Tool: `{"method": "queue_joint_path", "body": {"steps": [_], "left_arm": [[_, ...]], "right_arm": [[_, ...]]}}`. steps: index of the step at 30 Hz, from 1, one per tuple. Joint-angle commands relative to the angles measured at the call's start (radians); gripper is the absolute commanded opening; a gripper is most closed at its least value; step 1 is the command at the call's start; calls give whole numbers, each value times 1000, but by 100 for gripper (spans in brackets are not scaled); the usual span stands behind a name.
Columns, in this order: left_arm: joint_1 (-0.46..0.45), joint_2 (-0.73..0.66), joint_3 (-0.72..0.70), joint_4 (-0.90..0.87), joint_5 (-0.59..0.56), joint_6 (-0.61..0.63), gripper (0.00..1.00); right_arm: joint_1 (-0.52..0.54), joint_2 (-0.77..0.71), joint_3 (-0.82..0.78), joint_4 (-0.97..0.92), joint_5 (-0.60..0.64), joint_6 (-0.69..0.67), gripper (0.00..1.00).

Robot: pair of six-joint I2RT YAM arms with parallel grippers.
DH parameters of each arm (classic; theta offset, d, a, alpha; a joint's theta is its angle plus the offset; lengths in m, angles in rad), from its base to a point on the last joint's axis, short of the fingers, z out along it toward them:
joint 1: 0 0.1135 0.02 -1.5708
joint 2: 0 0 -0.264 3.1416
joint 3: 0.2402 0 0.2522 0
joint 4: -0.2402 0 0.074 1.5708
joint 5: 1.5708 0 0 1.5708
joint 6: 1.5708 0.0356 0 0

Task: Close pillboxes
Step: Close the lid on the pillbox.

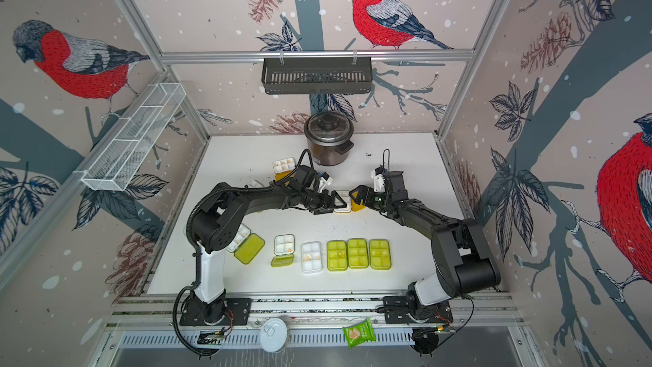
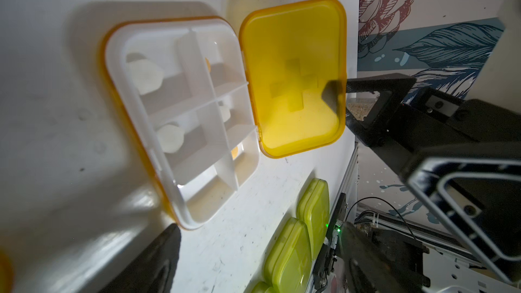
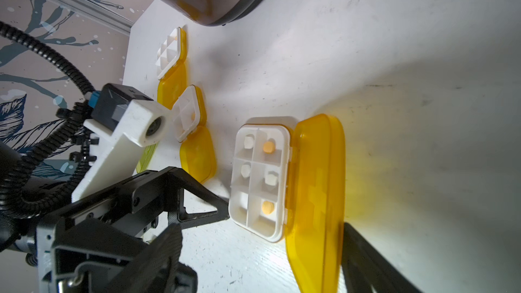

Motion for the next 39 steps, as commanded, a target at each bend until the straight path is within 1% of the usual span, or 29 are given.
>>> {"method": "queue_joint_path", "body": {"steps": [1,10,16,20,23,28,34,39], "left_arm": [[-8,3,6,23,29,-1,87],[-12,4,7,23,33,-6,87],[-12,-12,0,10,0,-12,87],[-4,-69,-28,5,-71,-36,87],[10,-137,-72,40,-99,-70,87],[44,-246,-108,40,-162,-76,87],[91,-286,-116,45,-151,-92,87],[100,-295,-120,46,-146,-100,87]], "right_arm": [[11,-1,18,-5,5,4,87],[50,12,50,-15,25,9,86],[65,16,58,-19,35,14,86],[71,22,63,-27,38,12,86],[79,27,64,-34,58,4,86],[101,48,81,-62,91,-14,86],[134,68,103,-68,92,-17,87],[153,82,122,-75,105,-11,87]]}}
